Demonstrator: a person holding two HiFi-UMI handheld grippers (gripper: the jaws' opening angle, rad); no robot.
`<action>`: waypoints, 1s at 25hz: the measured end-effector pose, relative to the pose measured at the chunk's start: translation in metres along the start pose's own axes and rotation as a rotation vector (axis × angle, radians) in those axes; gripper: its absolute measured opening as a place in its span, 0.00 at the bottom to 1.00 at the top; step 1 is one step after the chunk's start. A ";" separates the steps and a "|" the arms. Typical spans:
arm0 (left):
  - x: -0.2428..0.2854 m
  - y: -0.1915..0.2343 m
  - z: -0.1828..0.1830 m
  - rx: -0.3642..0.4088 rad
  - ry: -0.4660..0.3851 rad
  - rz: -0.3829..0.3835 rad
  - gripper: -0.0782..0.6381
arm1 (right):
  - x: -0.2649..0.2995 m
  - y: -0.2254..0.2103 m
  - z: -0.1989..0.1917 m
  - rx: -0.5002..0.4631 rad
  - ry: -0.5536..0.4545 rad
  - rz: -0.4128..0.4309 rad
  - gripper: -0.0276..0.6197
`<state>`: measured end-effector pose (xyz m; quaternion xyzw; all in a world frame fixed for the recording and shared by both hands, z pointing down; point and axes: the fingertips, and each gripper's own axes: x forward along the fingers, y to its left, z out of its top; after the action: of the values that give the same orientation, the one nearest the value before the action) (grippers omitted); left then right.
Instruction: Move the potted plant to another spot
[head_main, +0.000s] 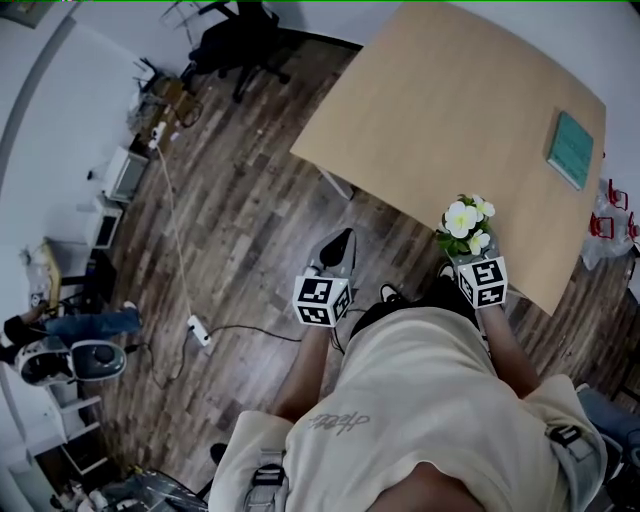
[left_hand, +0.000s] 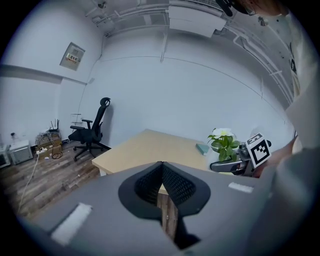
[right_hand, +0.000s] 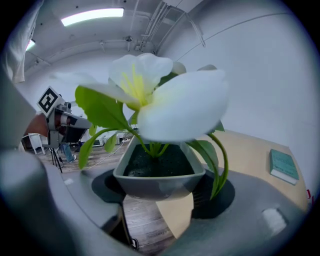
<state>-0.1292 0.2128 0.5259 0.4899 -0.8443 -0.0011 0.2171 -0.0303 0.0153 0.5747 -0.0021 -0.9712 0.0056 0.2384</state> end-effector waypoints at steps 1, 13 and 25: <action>-0.003 0.005 -0.001 -0.002 -0.001 0.008 0.13 | 0.004 0.005 0.003 -0.003 -0.002 0.012 0.57; -0.006 0.056 0.009 -0.078 0.036 0.109 0.13 | 0.062 0.017 0.026 -0.043 0.052 0.120 0.57; 0.095 0.105 0.030 -0.037 0.135 0.089 0.13 | 0.168 -0.038 0.045 0.073 -0.044 0.096 0.57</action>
<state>-0.2673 0.1823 0.5563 0.4469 -0.8484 0.0260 0.2824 -0.2003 -0.0221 0.6134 -0.0401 -0.9740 0.0526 0.2165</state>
